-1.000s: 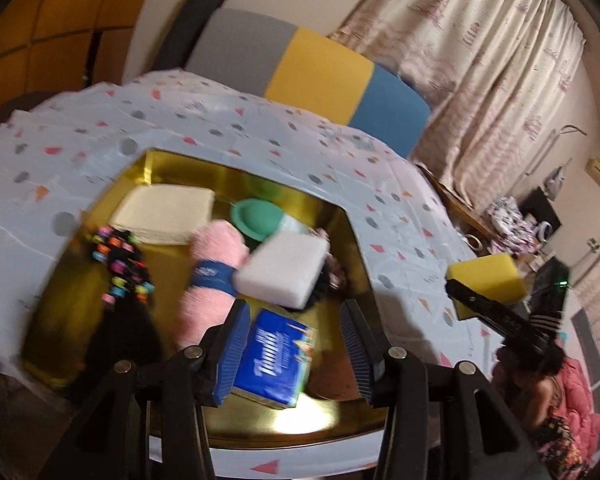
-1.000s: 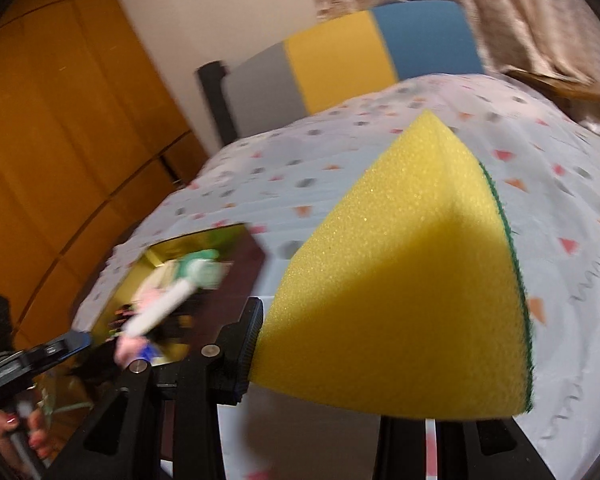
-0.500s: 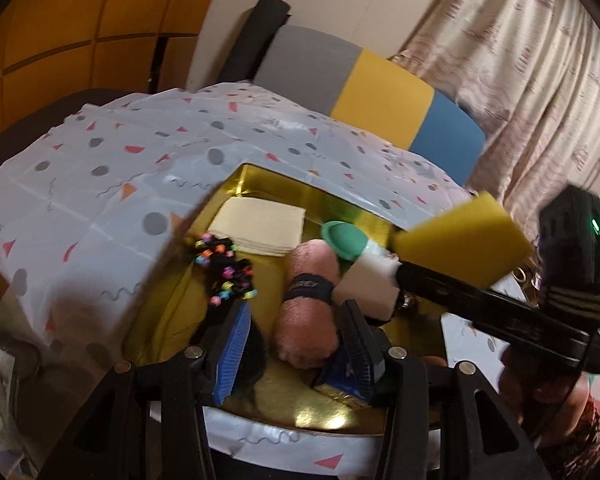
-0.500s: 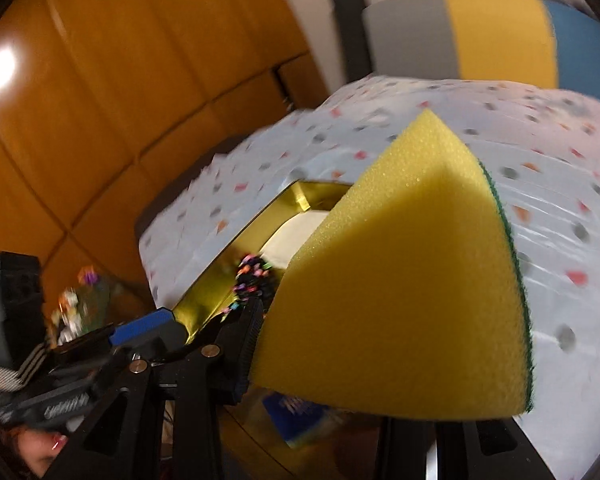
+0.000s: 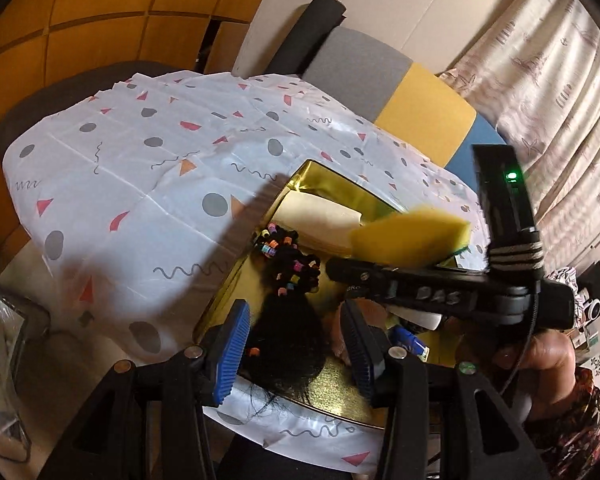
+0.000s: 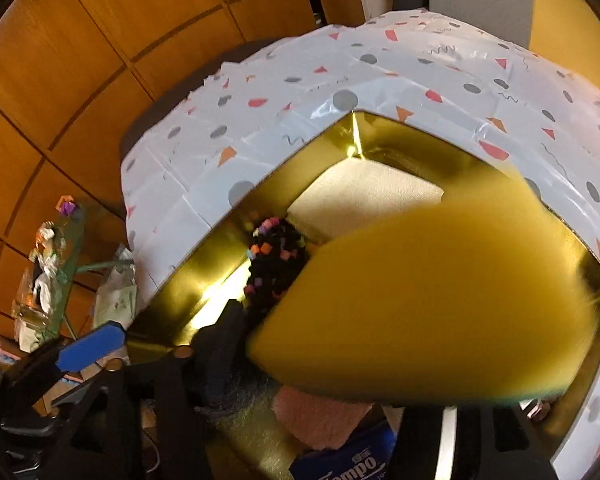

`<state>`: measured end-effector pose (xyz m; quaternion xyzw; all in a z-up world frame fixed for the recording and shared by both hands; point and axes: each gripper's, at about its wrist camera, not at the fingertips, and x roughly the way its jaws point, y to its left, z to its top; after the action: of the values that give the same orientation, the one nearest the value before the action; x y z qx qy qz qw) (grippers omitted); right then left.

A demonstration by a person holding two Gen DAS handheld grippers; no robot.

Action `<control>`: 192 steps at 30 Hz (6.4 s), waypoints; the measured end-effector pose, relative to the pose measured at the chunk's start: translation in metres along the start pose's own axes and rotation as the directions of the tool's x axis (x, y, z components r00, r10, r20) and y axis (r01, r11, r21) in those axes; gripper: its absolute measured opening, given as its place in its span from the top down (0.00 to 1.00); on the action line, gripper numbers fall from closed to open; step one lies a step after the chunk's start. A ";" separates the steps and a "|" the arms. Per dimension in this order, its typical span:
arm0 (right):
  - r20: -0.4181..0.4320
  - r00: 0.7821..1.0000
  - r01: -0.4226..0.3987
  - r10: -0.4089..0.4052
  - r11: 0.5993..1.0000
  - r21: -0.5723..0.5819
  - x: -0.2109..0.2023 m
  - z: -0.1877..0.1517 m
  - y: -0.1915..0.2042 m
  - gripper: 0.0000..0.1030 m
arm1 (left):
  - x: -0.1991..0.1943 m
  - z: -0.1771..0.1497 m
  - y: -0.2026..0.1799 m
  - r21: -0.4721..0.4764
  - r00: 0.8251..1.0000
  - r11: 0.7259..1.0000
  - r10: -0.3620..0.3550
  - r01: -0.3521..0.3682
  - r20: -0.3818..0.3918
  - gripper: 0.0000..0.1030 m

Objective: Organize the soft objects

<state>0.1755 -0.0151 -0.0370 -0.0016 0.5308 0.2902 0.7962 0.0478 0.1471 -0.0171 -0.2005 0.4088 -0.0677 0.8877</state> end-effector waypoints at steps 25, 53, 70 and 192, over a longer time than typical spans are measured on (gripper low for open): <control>0.226 0.965 0.067 -0.133 0.959 0.277 -0.075 -0.045 -0.055 0.63 | 0.007 -0.008 -0.008 0.016 0.999 0.999 -0.032 0.032 -0.029 0.54; 0.176 0.984 -0.028 -0.007 0.980 0.198 -0.039 -0.011 -0.022 0.60 | 0.004 -0.010 -0.012 0.031 0.999 0.999 -0.040 0.040 -0.017 0.54; 0.186 0.982 -0.059 0.007 0.961 0.272 -0.061 -0.068 -0.045 0.49 | 0.009 -0.011 -0.017 0.045 0.998 0.998 -0.052 0.054 -0.042 0.54; 0.187 0.808 0.437 -0.559 0.782 0.445 -0.133 -0.143 0.014 0.00 | -0.026 -0.029 -0.086 0.339 0.960 0.899 0.269 -0.279 0.077 0.48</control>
<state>0.0121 -0.1089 0.0178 0.0564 0.4254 -0.0456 0.9021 0.0127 0.0673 0.0192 0.0173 0.4020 -0.0102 0.9154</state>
